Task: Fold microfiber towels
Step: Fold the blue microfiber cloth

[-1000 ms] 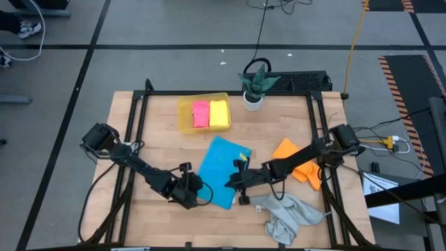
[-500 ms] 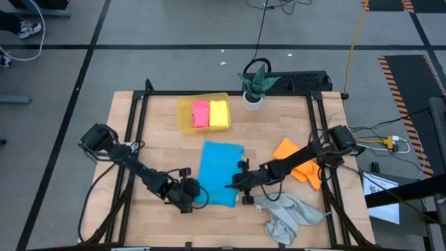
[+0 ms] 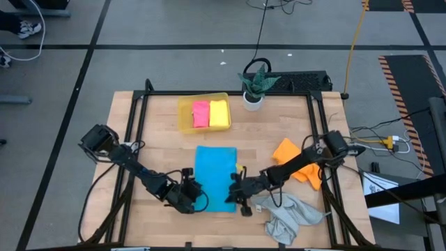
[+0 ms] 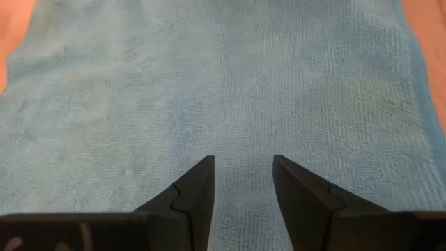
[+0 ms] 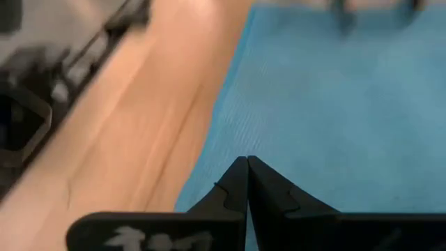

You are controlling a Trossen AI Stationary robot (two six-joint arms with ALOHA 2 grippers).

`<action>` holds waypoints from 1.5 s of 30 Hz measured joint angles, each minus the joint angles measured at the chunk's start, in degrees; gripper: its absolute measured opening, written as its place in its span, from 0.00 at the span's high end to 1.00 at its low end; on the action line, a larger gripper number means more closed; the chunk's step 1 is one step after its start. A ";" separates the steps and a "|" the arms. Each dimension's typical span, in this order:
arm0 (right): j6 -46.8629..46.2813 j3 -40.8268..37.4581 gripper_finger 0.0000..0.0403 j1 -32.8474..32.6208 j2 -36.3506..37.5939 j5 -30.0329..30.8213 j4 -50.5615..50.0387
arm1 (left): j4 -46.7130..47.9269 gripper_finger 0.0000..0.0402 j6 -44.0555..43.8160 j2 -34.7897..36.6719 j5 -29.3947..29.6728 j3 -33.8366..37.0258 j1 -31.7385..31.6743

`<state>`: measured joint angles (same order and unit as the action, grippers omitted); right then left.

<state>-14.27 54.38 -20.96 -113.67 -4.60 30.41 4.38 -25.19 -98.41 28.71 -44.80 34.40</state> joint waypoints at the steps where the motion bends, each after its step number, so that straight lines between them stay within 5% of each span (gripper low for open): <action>1: -0.04 -0.01 1.00 -0.11 -0.64 -1.27 -0.97 | -0.10 0.63 0.00 0.00 -0.04 0.00 -0.03; 13: 4.53 -0.07 1.00 0.19 7.23 1.82 -21.21 | -1.55 0.63 0.39 0.00 0.52 -0.02 1.41; 21: 4.51 -0.01 1.00 -1.87 8.23 4.30 -13.31 | -11.97 0.63 7.90 -0.88 -2.34 -0.10 1.39; 29: 2.78 -1.68 1.00 -2.77 5.20 4.82 -15.71 | -18.24 0.63 9.78 -7.31 -13.29 -0.20 1.71; 36: -0.82 -5.03 1.00 -1.57 7.00 9.35 -14.82 | -16.36 0.63 10.44 -5.72 -12.29 -0.11 2.00; 45: 9.16 -5.46 1.00 -3.86 9.84 13.63 -4.30 | -16.52 0.63 14.36 -0.40 -4.86 -0.39 2.46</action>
<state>-5.11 48.92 -24.81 -103.83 9.03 26.11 -12.14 -10.83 -98.81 23.84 -45.19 36.86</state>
